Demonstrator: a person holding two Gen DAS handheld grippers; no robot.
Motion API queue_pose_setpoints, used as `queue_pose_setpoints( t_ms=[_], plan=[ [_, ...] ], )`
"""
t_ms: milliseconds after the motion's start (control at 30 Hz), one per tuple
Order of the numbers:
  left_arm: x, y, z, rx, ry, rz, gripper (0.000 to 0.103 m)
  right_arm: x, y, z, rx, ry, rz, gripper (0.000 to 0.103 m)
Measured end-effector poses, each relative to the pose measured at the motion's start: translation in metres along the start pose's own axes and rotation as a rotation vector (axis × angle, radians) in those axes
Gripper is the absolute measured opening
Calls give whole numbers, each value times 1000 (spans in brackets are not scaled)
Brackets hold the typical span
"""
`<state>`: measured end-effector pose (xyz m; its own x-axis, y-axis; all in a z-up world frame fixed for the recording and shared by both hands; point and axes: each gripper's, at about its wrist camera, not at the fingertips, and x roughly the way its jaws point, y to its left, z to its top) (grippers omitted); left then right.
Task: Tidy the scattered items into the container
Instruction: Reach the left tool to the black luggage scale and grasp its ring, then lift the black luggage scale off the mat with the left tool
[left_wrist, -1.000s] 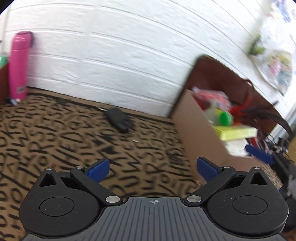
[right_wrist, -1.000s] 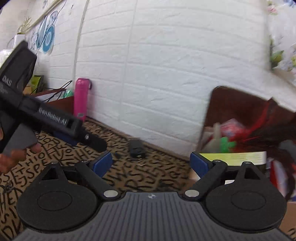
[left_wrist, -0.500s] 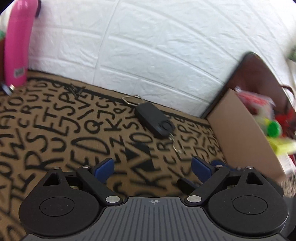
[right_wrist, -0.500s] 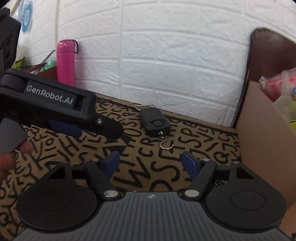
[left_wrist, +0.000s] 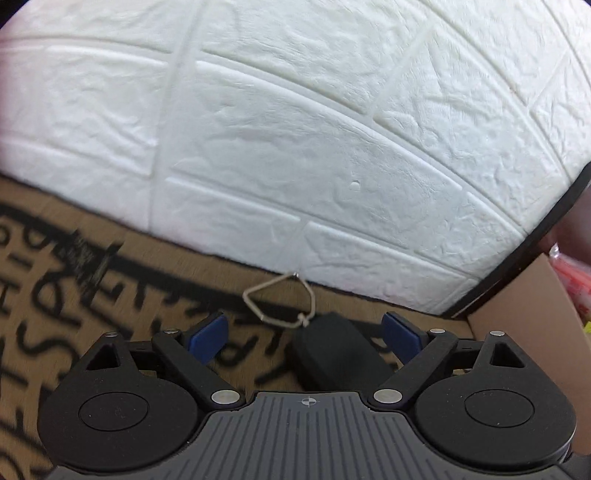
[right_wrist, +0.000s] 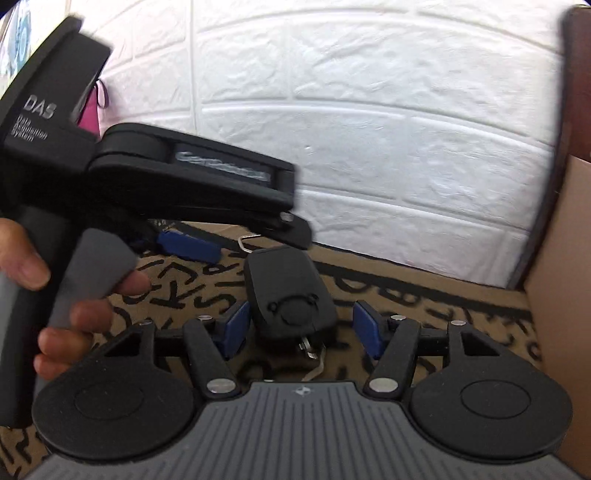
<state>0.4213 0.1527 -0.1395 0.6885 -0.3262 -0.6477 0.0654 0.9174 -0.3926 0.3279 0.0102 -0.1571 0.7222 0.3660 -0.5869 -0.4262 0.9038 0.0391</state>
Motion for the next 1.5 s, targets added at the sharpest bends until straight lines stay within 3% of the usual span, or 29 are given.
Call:
queue_pose_setpoints(
  t_ms=[67,133,333,700,833,933,1000,1067,1233,1400,1500],
  plan=[
    [1,-4,-4,49,-1,4,68,1,4,-1,-17,6,2,57],
    [-3,-5,-10,59,2,-37,49,-4,6,-5,-19,13,18,54],
    [-34,-5,-42,-37,48,-75,38,-49,15,-32,-3,35,43,54],
    [-146,-52,-177,21,114,-114,40,-203,48,-135,-113,72,125,54],
    [-179,-78,-229,66,151,-149,57,-257,47,-173,-134,71,161,54],
    [-197,-89,-257,63,165,-176,61,-287,43,-192,-144,62,157,54],
    [-206,-93,-266,59,165,-175,69,-303,34,-201,-121,55,133,53],
    [-211,-93,-270,38,165,-175,84,-315,28,-207,-89,45,103,55],
    [-201,-95,-255,40,155,-107,84,-326,24,-217,-38,26,43,57],
    [-184,-98,-239,88,165,-87,86,-329,32,-220,-34,25,58,58],
    [-177,-108,-240,185,164,-63,81,-324,36,-219,-48,25,54,57]
  ],
)
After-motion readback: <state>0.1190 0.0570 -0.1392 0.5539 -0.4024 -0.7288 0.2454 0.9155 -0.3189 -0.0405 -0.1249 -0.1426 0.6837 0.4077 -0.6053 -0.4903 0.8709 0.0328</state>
